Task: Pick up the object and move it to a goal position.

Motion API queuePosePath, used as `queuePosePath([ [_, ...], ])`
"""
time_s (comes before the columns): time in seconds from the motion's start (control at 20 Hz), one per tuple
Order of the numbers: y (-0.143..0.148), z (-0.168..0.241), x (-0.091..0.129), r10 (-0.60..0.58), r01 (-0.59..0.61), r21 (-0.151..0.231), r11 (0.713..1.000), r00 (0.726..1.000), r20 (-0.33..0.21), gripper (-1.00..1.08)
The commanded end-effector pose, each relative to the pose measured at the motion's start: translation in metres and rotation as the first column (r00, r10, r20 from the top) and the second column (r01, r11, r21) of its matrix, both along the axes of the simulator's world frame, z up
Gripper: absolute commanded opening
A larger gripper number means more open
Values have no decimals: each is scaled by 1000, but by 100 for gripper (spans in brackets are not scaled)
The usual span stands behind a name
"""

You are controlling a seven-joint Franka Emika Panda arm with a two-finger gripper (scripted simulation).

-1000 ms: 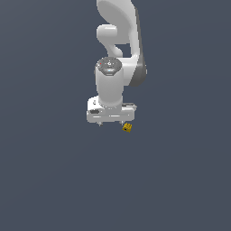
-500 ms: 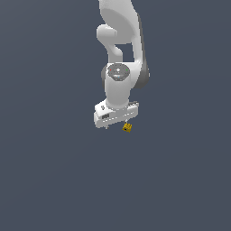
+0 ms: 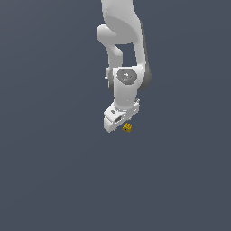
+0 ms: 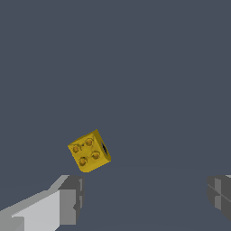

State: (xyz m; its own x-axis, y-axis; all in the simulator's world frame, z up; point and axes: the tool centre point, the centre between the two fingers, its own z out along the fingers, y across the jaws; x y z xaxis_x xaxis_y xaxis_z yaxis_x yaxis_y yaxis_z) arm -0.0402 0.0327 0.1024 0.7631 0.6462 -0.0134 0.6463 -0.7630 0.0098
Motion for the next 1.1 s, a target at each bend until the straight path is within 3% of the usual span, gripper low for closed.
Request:
queuePosePath([
  [0.0, 8, -6, -5, 88, -88, 2, 996, 996, 0, 100],
  [0.5, 31, -25, -22, 344, -344, 12, 939, 939, 2, 100],
  [0.8, 38, -29, -27, 413, -413, 15, 911, 911, 3, 100],
  [1.05, 39, -30, -28, 421, -421, 16, 907, 907, 3, 100],
])
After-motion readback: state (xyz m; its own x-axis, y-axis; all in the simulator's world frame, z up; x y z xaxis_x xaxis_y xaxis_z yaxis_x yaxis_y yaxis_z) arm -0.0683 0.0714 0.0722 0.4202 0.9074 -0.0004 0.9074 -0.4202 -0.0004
